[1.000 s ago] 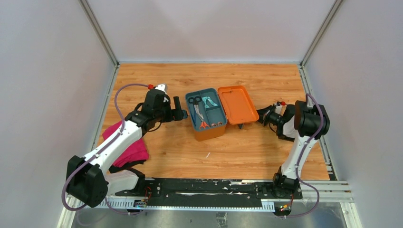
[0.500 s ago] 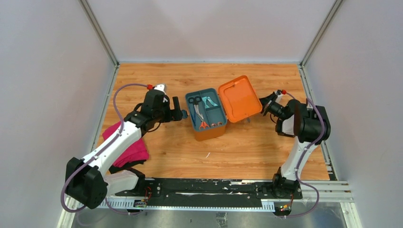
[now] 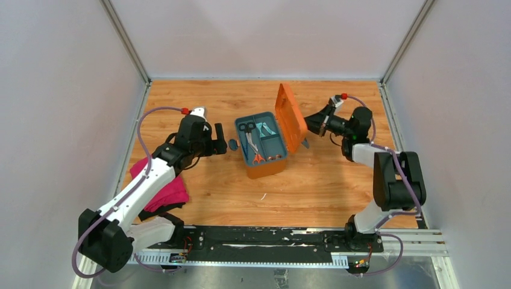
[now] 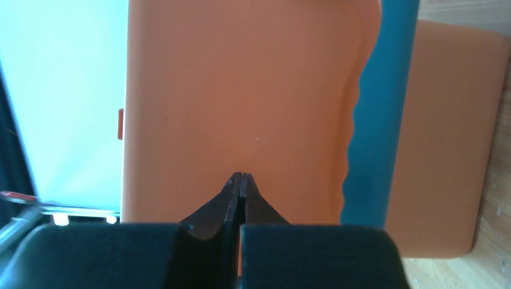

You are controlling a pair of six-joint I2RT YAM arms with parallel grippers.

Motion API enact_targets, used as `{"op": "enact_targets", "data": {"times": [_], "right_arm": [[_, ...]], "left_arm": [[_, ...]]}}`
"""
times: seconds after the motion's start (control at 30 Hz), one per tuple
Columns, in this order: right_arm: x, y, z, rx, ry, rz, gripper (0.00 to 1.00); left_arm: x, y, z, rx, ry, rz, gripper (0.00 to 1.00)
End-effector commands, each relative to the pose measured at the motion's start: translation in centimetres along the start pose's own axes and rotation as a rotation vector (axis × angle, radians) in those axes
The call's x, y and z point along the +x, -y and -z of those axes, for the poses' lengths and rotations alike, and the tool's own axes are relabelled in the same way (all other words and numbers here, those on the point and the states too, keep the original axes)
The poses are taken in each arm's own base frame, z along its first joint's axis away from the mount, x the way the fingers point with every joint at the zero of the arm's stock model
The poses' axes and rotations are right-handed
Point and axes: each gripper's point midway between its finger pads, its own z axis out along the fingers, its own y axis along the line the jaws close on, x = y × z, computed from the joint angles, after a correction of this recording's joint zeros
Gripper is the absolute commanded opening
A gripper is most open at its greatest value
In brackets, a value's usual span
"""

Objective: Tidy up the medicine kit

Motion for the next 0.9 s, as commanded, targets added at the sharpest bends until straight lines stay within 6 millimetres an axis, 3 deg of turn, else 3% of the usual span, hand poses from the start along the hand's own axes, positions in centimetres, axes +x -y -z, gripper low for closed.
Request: {"op": "enact_targets", "data": {"times": [0.0,0.07,0.13,0.3,0.47,0.67,0.87], "right_arm": [[3.3,1.6,-2.0,0.266,-0.11,0.091,0.0],[3.6,1.7,-2.2,0.42,-0.124,0.243,0.0],[4.7,1.8,-2.2,0.499,-0.159,0.286,0.0],[6.2,1.4,-3.4,0.485,-0.192,0.297,0.0],[7.9,2.0,-4.8,0.488,-0.249,0.303,0.0],[9.7,2.0,-6.4,0.487,-0.301,0.331,0.0],[9.6,1.6,-5.2,0.536,-0.283,0.415,0.0]], "left_arm": [[-2.1,-1.5,2.2,-0.071,0.081,-0.005,1.0],[-2.4,-2.3,3.0,-0.106,0.108,0.005,1.0],[-2.7,-3.0,4.0,-0.136,0.142,0.025,1.0],[-2.7,-4.4,6.0,-0.171,0.208,0.067,1.0],[-2.1,-4.7,6.7,-0.17,0.212,0.077,1.0],[-1.3,-4.1,6.1,-0.135,0.182,0.083,1.0],[-1.0,-1.6,4.9,-0.01,0.147,0.102,1.0]]}}
